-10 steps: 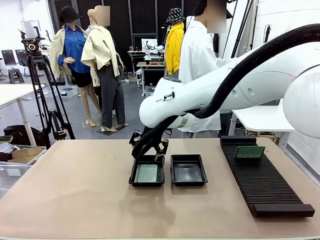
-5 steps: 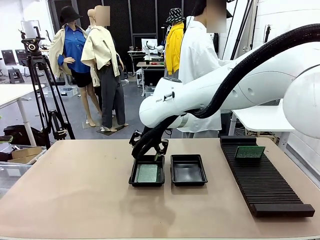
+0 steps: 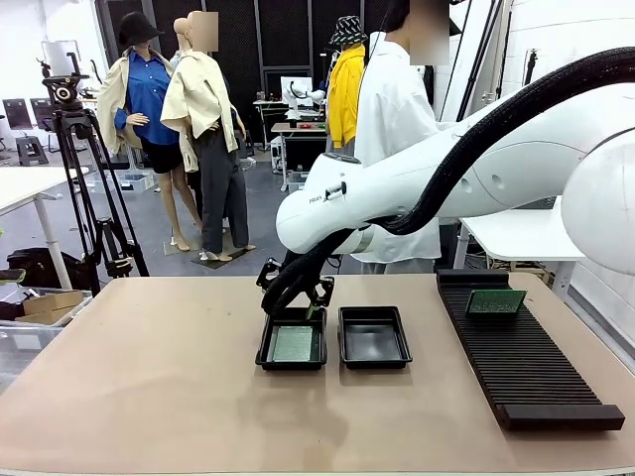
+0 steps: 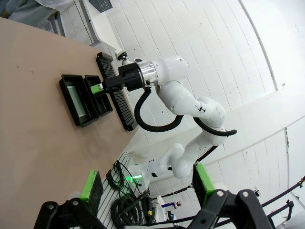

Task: Inspect and transfer BCBs to ESD trays.
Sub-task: Pick up the ESD tray and place it on the left side of the table.

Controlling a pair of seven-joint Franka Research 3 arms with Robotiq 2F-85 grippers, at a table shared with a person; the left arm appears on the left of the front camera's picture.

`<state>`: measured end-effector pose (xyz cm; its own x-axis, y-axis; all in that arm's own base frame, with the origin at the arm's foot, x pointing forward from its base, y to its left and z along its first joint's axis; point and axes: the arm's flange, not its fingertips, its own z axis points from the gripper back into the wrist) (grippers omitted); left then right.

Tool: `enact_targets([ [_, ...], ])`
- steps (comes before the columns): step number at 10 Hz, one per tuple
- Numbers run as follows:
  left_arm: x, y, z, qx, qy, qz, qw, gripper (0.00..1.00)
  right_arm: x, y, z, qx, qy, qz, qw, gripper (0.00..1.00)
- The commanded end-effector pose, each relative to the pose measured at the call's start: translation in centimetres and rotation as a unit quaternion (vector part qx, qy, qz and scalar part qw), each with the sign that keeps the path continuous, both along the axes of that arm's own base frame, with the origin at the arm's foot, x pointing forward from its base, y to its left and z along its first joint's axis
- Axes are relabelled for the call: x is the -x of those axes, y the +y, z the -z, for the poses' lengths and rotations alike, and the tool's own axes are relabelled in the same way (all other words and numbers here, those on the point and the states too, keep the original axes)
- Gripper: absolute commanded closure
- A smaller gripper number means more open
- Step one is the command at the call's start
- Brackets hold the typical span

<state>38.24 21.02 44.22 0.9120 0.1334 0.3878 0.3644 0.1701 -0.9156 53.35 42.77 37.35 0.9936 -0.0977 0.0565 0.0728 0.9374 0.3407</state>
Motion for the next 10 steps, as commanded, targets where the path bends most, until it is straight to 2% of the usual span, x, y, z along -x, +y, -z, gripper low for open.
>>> enact_targets([
  [1, 0.2, 0.1, -0.2, -0.004, 0.002, -0.002, 1.0, 0.0, 0.0, -0.1, 0.0, -0.003, -0.003, -0.002, 1.0, 0.0],
  [5, 0.0, 0.0, 0.0, 0.0, 0.0, 0.0, 1.0, 0.0, 0.0, 0.0, 0.0, 0.0, 0.0, 0.0, 1.0, 0.0],
  [6, -0.2, -1.1, -0.4, -0.032, -0.007, -0.011, 0.999, 0.0, 0.3, -1.0, -1.1, 0.0, -0.019, -0.01, 1.0, 0.0],
  [8, -0.5, -2.8, -0.9, -0.045, -0.001, -0.011, 0.999, 0.0, 0.9, -3.2, -3.5, 0.007, -0.028, -0.03, 0.999, 0.0],
  [10, -0.7, -6.2, -1.5, -0.064, 0.005, 0.015, 0.998, 0.0, 1.0, -6.2, -6.2, -0.014, -0.009, -0.063, 0.998, 0.0],
])
